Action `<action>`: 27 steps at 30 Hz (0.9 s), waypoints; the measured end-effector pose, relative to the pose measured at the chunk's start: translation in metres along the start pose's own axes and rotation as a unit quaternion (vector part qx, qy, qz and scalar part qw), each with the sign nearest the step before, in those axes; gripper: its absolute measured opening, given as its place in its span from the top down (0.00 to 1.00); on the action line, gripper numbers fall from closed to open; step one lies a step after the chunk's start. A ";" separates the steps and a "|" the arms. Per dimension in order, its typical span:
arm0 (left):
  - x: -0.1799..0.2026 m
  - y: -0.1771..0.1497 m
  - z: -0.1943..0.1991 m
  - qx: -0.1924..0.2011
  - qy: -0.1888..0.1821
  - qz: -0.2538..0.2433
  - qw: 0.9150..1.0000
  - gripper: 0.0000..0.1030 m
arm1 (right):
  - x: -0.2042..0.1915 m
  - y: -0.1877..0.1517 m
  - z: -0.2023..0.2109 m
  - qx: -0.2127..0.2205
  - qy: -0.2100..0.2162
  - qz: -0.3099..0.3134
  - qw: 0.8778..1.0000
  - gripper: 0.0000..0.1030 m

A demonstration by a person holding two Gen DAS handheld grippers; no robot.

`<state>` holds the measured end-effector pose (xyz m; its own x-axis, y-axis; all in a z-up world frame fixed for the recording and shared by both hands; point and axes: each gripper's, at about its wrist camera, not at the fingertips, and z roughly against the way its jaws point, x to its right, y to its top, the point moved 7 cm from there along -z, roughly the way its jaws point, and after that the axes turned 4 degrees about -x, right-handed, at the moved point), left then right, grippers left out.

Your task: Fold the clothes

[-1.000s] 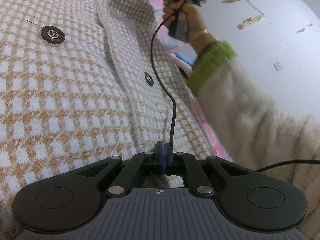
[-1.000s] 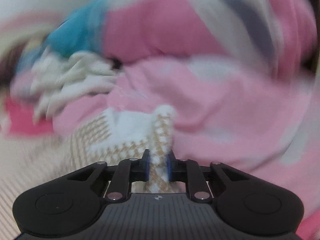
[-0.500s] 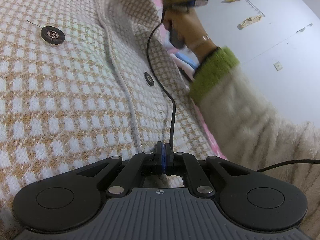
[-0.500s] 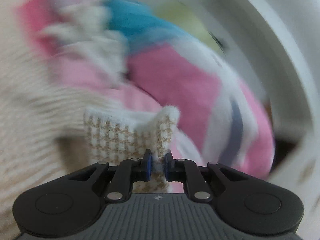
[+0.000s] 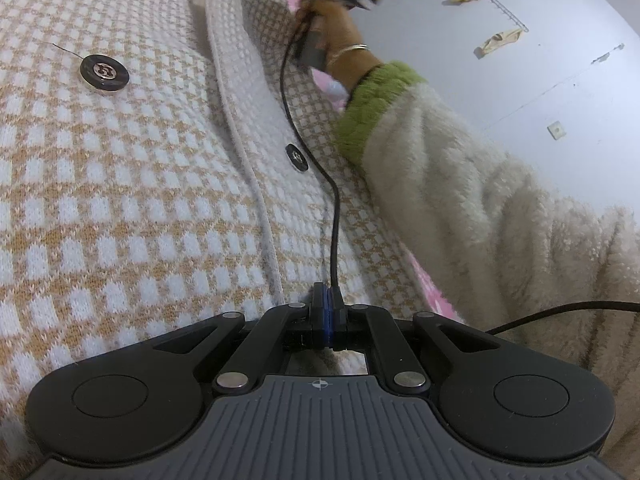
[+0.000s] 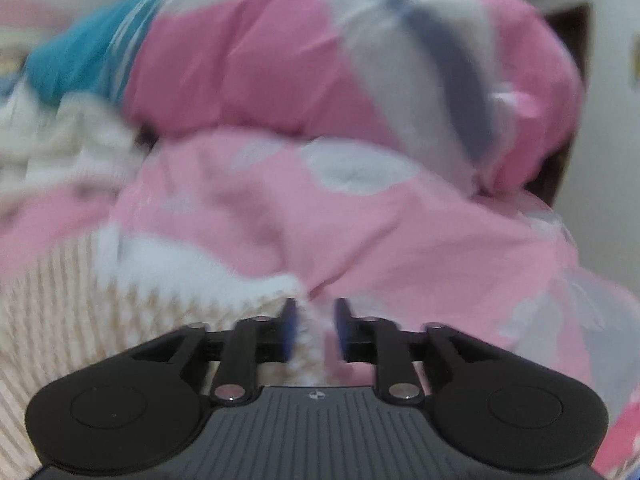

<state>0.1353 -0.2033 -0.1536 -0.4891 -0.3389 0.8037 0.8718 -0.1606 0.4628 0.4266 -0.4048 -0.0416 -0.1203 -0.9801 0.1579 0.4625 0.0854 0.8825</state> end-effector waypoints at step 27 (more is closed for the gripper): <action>-0.003 -0.001 0.001 0.003 -0.002 0.003 1.000 0.96 | 0.019 -0.009 0.103 -0.071 0.162 -0.117 0.977 0.85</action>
<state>0.1358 -0.2014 -0.1563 -0.4838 -0.3355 0.8083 0.8747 -0.1531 0.4599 0.3300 -0.4054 -0.0012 0.0367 -0.9770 -0.2099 0.5756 -0.1510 0.8037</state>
